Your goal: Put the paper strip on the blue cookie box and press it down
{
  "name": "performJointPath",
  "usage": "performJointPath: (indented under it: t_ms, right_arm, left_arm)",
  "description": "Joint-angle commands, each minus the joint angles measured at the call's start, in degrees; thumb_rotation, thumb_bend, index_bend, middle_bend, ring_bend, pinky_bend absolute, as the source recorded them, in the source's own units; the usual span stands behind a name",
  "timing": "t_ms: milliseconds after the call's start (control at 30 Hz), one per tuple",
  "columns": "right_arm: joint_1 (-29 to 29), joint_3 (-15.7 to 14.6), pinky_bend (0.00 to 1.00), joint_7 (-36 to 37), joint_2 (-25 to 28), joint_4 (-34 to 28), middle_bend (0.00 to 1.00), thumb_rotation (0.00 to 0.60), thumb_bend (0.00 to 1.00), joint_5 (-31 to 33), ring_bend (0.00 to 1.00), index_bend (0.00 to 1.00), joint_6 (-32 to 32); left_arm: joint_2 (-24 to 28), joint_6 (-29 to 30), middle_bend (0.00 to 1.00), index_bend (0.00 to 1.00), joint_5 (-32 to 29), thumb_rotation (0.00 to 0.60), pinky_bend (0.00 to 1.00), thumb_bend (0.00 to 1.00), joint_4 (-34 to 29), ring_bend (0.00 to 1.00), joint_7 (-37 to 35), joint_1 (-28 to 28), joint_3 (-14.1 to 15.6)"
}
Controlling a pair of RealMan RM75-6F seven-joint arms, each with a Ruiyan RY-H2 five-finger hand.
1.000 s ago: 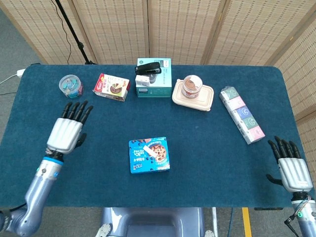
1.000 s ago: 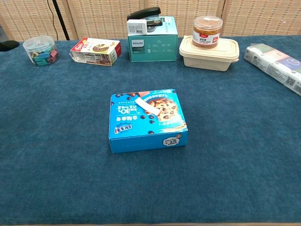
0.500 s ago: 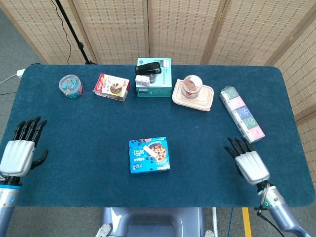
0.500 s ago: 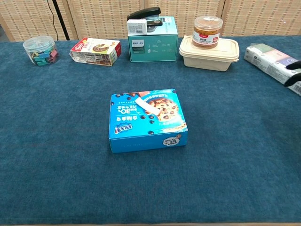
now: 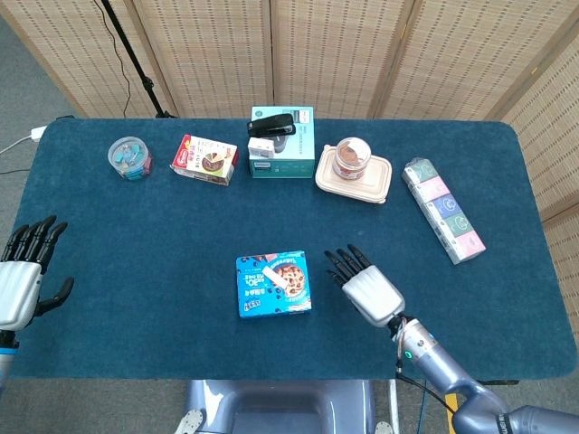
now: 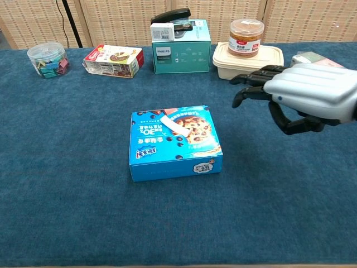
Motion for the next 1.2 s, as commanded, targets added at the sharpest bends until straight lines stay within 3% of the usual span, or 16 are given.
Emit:
performJointPath:
  t_ms: [33, 267, 500, 1200]
  right_arm:
    - [2.5, 0.6, 0.0, 2.4, -2.5, 1.6, 0.0, 0.6, 1.0, 0.7, 0.0, 0.2, -2.6]
    - [6.7, 0.1, 0.0, 14.5, -5.8, 8.6, 0.0, 0.6, 1.0, -2.8, 0.0, 0.21, -5.1]
    - [8.7, 0.0, 0.0, 18.9, -7.6, 11.1, 0.0, 0.6, 1.0, -5.6, 0.0, 0.24, -2.8]
    - [11.8, -1.7, 0.0, 20.2, -11.4, 13.8, 0.0, 0.6, 1.0, -4.1, 0.0, 0.28, -3.0]
  left_arm:
    - [0.5, -0.7, 0.0, 0.0, 0.7, 0.6, 0.0, 0.35, 0.2, 0.0, -0.9, 0.5, -0.4]
    - [1.0, -1.7, 0.0, 0.0, 1.6, 0.6, 0.0, 0.35, 0.6, 0.0, -2.6, 1.5, -1.3]
    - [1.2, -3.0, 0.0, 0.0, 1.4, 0.6, 0.0, 0.35, 0.8, 0.0, -3.3, 1.9, -2.6]
    - [0.9, -5.0, 0.0, 0.0, 2.5, 0.6, 0.0, 0.35, 0.7, 0.0, -2.3, 3.4, -4.3]
